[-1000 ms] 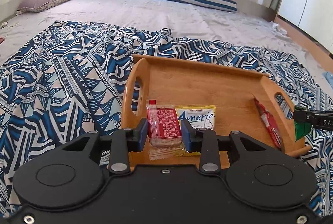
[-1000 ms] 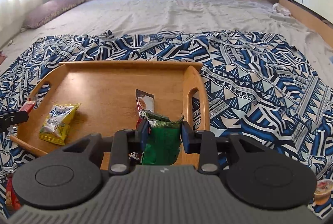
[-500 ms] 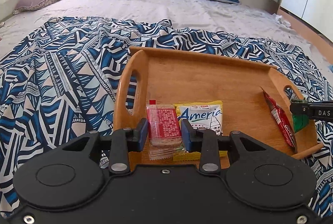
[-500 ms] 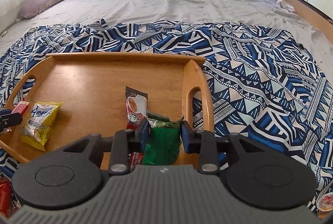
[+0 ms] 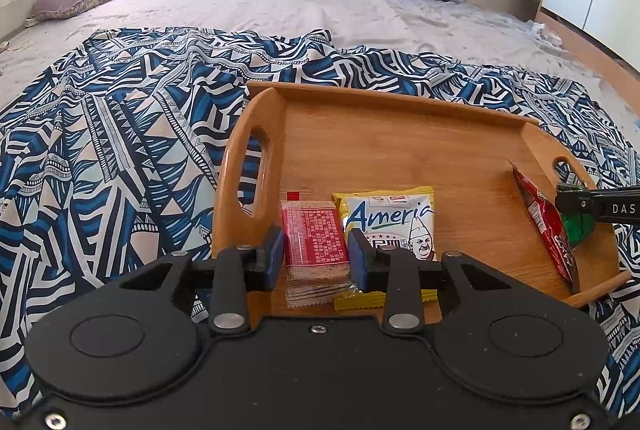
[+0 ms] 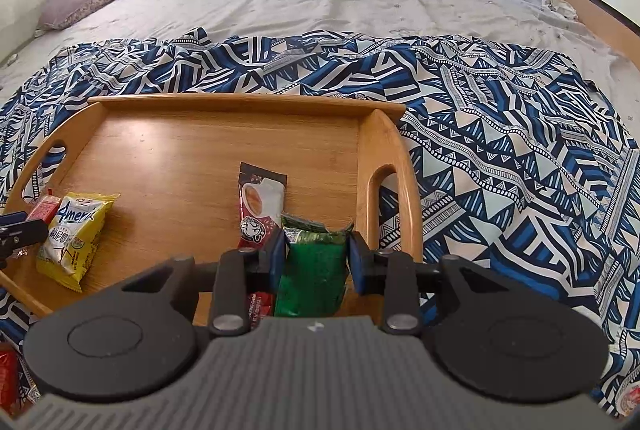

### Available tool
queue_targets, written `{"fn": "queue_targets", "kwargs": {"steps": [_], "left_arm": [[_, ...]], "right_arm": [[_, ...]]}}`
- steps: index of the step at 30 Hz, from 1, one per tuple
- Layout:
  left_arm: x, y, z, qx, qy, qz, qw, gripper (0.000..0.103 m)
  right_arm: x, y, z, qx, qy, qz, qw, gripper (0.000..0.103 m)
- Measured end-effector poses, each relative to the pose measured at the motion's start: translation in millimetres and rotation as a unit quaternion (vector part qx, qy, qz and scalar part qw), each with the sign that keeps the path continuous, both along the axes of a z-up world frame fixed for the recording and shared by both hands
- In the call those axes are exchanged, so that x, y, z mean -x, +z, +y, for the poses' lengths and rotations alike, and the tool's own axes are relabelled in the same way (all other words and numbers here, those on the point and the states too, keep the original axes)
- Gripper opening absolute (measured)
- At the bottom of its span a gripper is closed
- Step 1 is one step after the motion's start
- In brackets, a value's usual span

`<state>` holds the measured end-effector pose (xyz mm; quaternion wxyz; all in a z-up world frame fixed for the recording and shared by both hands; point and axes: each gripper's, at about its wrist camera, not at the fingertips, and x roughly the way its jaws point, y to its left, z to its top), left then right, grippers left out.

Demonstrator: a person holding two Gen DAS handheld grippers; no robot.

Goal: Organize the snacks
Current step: 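Carry the green packet and red wafer pack over the wooden tray with both tools, then open both tools to drop the green packet and wafer pack onto the tray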

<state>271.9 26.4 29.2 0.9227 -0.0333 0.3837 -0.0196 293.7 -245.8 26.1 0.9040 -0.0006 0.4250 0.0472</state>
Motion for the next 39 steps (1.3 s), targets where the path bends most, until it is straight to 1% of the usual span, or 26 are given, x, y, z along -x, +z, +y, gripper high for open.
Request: {"fn": "queue_targets", "kwargs": {"steps": [10, 12, 13, 14, 17, 19, 21, 22, 23, 24, 27, 29, 32, 34, 36, 39], "left_arm": [[-1, -1, 2, 0.003, 0.0, -0.001, 1.0, 0.033], [-1, -1, 2, 0.002, -0.001, -0.001, 1.0, 0.033], [-1, -1, 2, 0.001, -0.001, 0.0, 1.0, 0.033], [-1, -1, 2, 0.0, -0.002, 0.0, 1.0, 0.033], [0, -1, 2, -0.002, 0.0, 0.0, 1.0, 0.035], [0, 0, 2, -0.003, 0.001, 0.002, 1.0, 0.043], [2, 1, 2, 0.004, -0.002, 0.002, 1.0, 0.052], [3, 2, 3, 0.008, -0.004, 0.002, 1.0, 0.055], [5, 4, 3, 0.01, -0.006, 0.001, 0.9999, 0.062], [7, 6, 3, 0.01, -0.008, -0.002, 0.9999, 0.068], [16, 14, 2, -0.002, -0.007, -0.016, 0.9998, 0.08], [23, 20, 2, -0.006, -0.006, -0.02, 0.9998, 0.082], [36, 27, 5, 0.001, -0.01, -0.024, 0.9997, 0.087], [46, 32, 7, 0.003, -0.01, -0.026, 0.9996, 0.089], [57, 37, 9, 0.001, -0.008, -0.031, 0.9995, 0.094], [74, 46, 11, -0.002, -0.012, -0.036, 0.9993, 0.097]], "right_arm": [[-2, -5, -2, -0.012, -0.006, 0.005, 1.0, 0.039], [-2, -6, -2, -0.013, -0.007, 0.007, 1.0, 0.041], [-1, -6, -2, -0.013, -0.007, 0.007, 1.0, 0.046], [-1, -6, -2, -0.014, -0.007, 0.006, 1.0, 0.053], [2, -6, -2, -0.018, -0.005, 0.004, 1.0, 0.057], [3, -5, -2, -0.019, -0.005, 0.003, 1.0, 0.06], [5, -4, -2, -0.018, -0.006, 0.002, 1.0, 0.062], [7, -3, -2, -0.017, -0.007, 0.001, 1.0, 0.065], [9, -2, -2, -0.017, -0.008, -0.001, 1.0, 0.069], [11, 0, -2, -0.018, -0.007, -0.003, 1.0, 0.071], [21, 8, -2, -0.019, -0.006, -0.014, 1.0, 0.075], [29, 13, -2, -0.019, -0.005, -0.021, 1.0, 0.078], [42, 22, 0, -0.019, 0.0, -0.034, 0.999, 0.084], [52, 27, 1, -0.017, 0.002, -0.04, 0.999, 0.087], [63, 33, 4, -0.011, 0.004, -0.049, 0.999, 0.089], [79, 43, 7, -0.003, 0.004, -0.062, 0.998, 0.093]]}}
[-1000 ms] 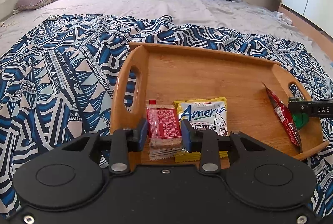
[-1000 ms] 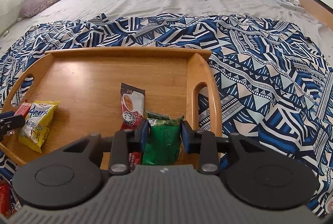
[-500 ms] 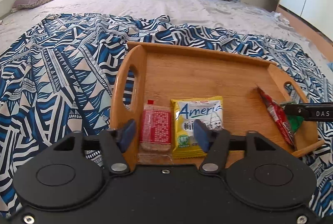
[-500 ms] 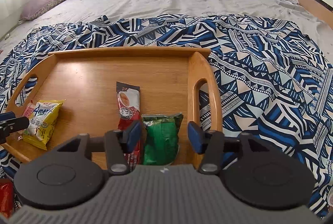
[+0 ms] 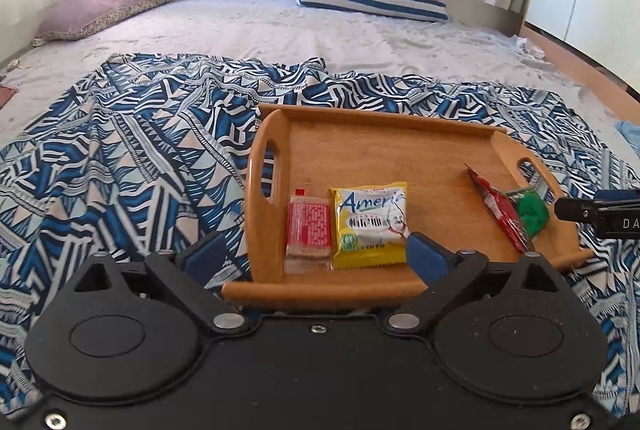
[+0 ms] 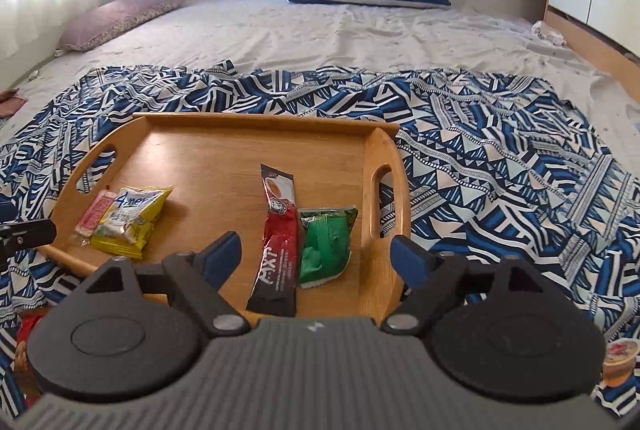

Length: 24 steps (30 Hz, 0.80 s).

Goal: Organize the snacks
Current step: 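Open both tools to drop the green packet and wafer pack onto the tray, then withdraw both tools from the tray back toward the snack pile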

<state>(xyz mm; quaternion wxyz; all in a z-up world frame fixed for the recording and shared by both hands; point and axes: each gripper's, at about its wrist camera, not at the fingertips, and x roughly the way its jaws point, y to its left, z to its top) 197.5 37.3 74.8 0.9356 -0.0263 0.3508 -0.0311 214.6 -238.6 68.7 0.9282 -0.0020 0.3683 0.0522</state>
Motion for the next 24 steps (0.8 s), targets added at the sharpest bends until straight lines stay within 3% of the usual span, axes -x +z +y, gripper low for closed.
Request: {"fn": "queue_targets", "kwargs": {"steps": [5, 12, 24], "left_arm": [[32, 20, 6, 0.012, -0.009, -0.011, 0.9998, 0.1], [77, 32, 6, 0.009, -0.023, -0.022, 0.9994, 0.101], [140, 8, 6, 0.024, -0.01, -0.025, 0.9994, 0.102]], "right_arm": [[32, 18, 3, -0.011, 0.004, -0.026, 1.0, 0.103], [77, 28, 13, -0.001, 0.02, -0.057, 0.998, 0.103], [140, 17, 27, 0.013, 0.038, -0.091, 0.995, 0.103]]}}
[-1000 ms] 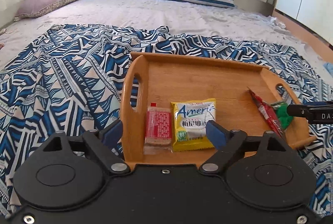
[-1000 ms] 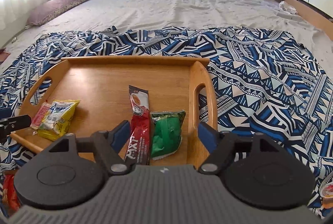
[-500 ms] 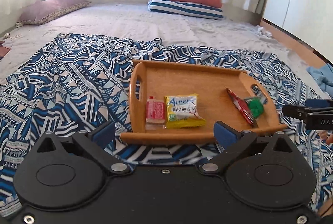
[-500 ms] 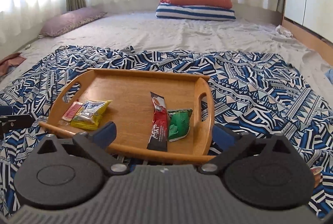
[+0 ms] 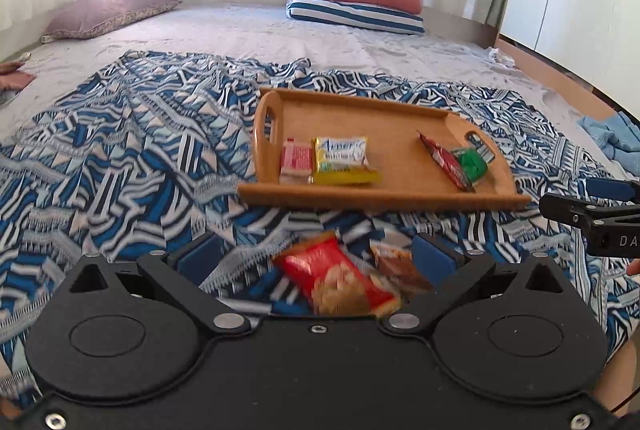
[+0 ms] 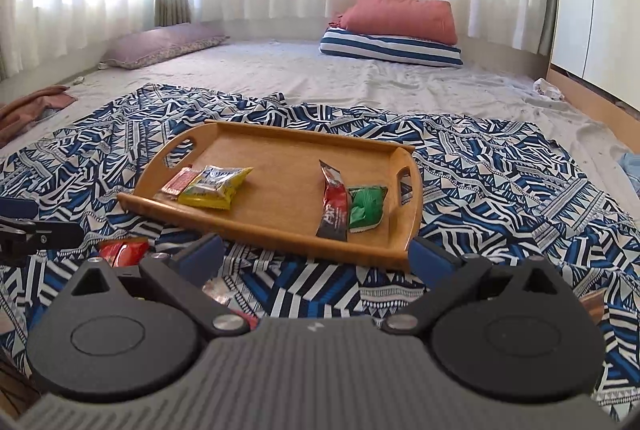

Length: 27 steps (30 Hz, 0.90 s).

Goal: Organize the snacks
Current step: 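Withdraw both tools from the tray back toward the snack pile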

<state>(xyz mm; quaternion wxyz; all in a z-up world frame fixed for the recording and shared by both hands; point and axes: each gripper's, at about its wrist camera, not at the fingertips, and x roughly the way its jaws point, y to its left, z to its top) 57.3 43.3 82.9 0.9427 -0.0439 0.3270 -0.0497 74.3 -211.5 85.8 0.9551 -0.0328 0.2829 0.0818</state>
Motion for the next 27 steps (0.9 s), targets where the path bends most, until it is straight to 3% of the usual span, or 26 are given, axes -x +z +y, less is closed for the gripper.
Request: {"fn": "queue_targets", "kwargs": {"steps": [13, 20, 27], "left_arm": [[38, -38, -3, 0.013, 0.025, 0.006, 0.9996, 0.102], [59, -53, -19, -0.004, 0.018, 0.002, 0.9998, 0.102], [65, -71, -35, -0.001, 0.03, 0.01, 0.9995, 0.101]], "right_arm": [[44, -45, 3, 0.016, -0.032, -0.012, 0.999, 0.103], [67, -64, 10, 0.048, -0.041, -0.037, 0.997, 0.103], [72, -82, 13, 0.037, -0.038, -0.019, 0.998, 0.103]]}}
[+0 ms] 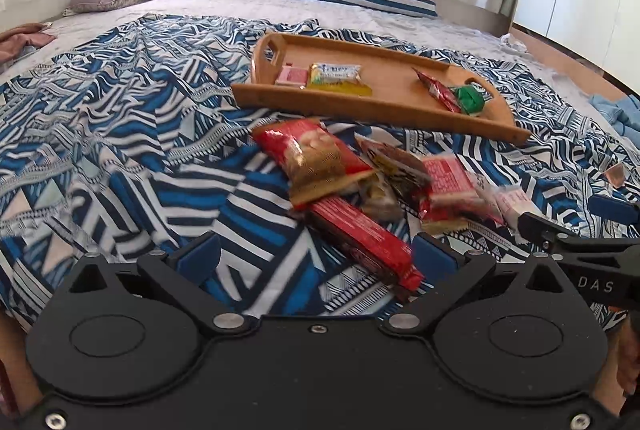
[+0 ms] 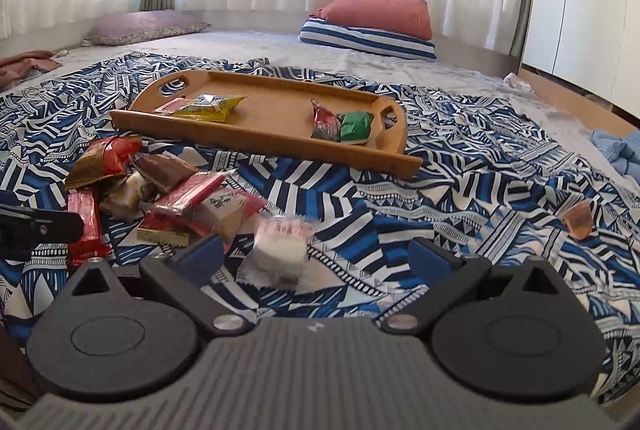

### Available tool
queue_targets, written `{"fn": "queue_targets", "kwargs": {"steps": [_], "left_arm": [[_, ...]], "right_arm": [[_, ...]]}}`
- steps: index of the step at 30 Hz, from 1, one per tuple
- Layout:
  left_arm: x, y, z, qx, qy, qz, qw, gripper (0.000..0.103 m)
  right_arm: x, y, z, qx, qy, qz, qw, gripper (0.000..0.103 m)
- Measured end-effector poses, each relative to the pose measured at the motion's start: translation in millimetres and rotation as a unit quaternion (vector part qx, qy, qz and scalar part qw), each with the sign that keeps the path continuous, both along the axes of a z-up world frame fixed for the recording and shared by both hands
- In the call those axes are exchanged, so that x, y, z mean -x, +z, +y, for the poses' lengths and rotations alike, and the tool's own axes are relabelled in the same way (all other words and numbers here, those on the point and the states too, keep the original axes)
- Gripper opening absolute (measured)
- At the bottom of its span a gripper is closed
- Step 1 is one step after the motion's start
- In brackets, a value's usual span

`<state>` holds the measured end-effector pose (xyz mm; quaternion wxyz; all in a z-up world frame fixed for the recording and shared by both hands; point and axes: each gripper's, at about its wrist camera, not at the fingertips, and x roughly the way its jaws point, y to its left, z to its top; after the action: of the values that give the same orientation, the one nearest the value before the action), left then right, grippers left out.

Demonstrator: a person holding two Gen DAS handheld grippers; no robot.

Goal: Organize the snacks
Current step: 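Withdraw both tools from the tray back toward the snack pile, then grasp the long red bar with the left tool while the right tool grasps a clear white packet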

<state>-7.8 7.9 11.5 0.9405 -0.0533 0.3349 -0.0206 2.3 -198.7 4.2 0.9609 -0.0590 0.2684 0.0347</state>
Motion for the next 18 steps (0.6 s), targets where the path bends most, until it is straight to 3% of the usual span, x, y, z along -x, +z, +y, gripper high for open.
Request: {"fn": "queue_targets", "kwargs": {"steps": [7, 13, 15, 18], "left_arm": [[-3, -5, -16, -0.008, 0.008, -0.009, 0.9999, 0.09], [-9, -7, -29, -0.017, -0.004, -0.013, 0.9998, 0.066], [-9, -6, -31, -0.018, -0.013, -0.018, 0.9996, 0.05], [-7, -5, -31, -0.021, -0.023, -0.017, 0.9994, 0.048]], "right_arm": [[-1, -8, -3, -0.019, -0.008, 0.013, 1.0, 0.1], [-2, -12, -2, -0.023, -0.012, 0.02, 0.999, 0.096], [-3, -12, 0, -0.021, -0.012, 0.02, 1.0, 0.095], [-5, -13, 3, -0.018, -0.011, 0.019, 1.0, 0.095]]}}
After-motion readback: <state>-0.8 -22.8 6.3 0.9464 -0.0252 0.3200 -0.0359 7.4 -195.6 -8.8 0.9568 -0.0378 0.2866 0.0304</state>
